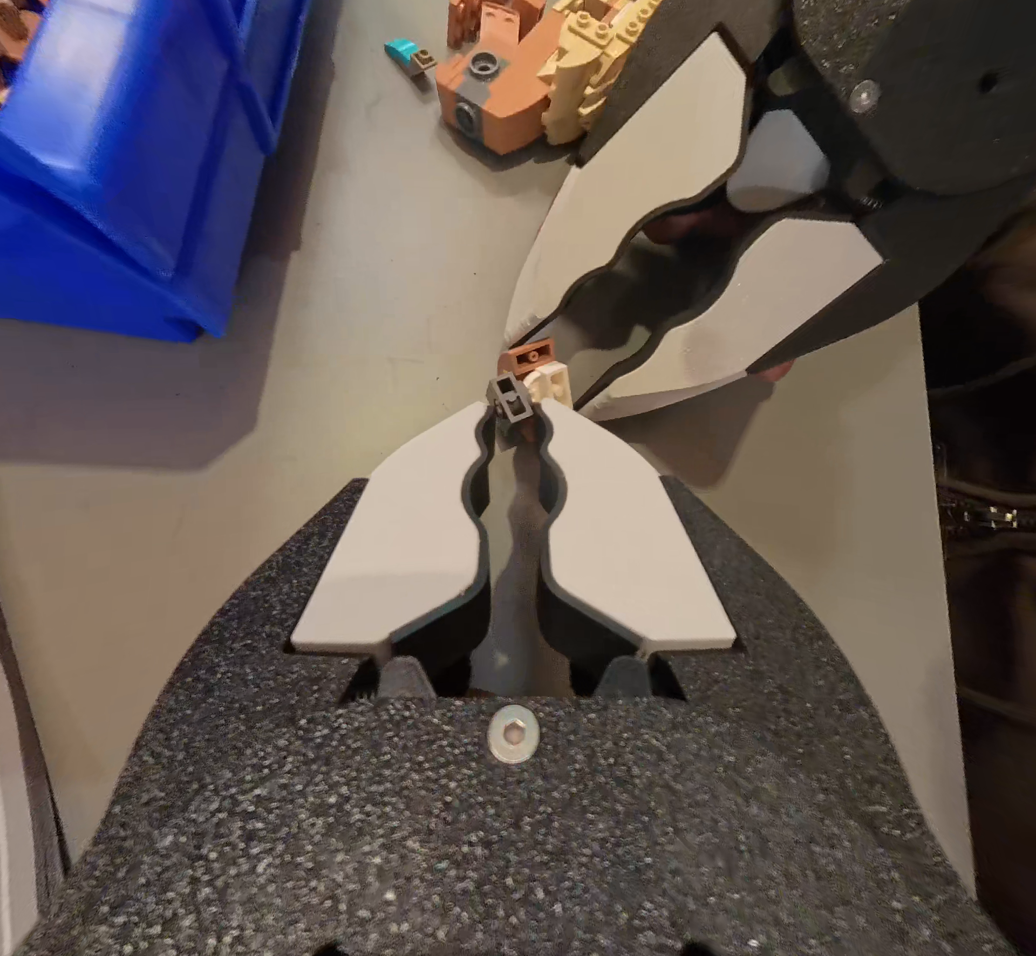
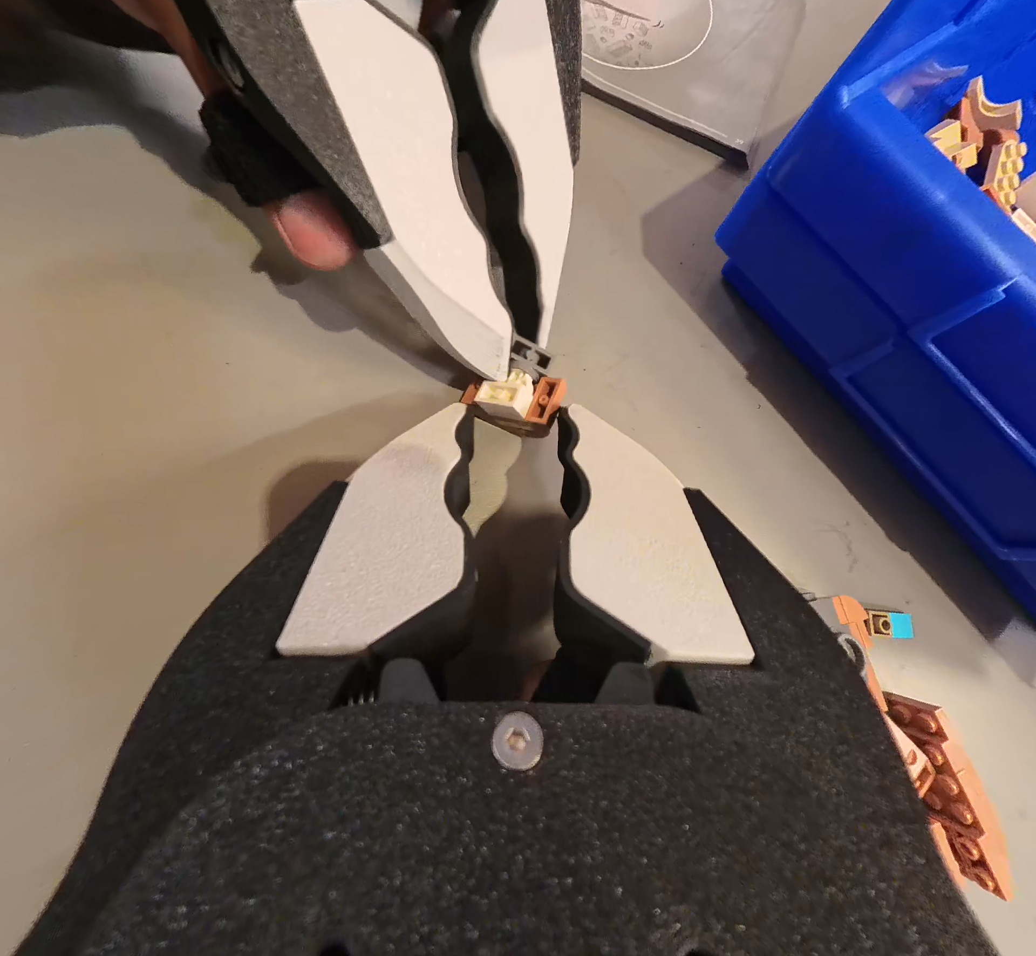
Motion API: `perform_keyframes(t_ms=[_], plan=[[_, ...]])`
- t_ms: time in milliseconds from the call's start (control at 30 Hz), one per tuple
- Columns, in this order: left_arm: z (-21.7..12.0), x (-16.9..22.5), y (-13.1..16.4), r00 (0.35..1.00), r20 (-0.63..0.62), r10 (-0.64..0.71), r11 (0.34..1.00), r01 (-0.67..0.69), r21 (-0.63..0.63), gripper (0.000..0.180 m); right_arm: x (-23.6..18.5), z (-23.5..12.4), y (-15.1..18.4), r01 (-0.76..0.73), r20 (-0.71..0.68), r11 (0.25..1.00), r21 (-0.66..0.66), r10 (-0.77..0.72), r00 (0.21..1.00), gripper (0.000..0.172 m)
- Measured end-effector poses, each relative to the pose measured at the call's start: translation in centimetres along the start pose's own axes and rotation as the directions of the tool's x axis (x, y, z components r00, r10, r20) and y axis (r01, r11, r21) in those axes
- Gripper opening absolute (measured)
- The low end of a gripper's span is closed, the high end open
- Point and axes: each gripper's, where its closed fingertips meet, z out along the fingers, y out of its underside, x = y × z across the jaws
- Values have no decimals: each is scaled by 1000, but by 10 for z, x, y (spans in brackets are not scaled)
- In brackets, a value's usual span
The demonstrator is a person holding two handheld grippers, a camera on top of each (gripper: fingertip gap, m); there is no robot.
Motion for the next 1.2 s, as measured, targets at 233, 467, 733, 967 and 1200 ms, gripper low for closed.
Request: perform_keyframes(t_ms=[233,467,733,967,1200], plan=[[0,-2,-2,987,81,137,988,-142,65,11,-1,-2,-1,-31,44,999,22,30,999,29],[-6,-4,-8,886,262,383,905,-416,85,11,0,-16,-8,-221,187,972,86,202,961,27],[-12,6,-23,684,417,598,704,-697,133,11,-3,-19,-11,-325,298,943,77,289,910,36],[-9,15,-25,648,423,633,654,-740,155,10,-5,-14,-7,-264,259,963,51,242,935,32],[-15,31,-29,611,417,672,578,-786,220,10,-12,-19,-7,-255,323,965,55,224,919,36]])
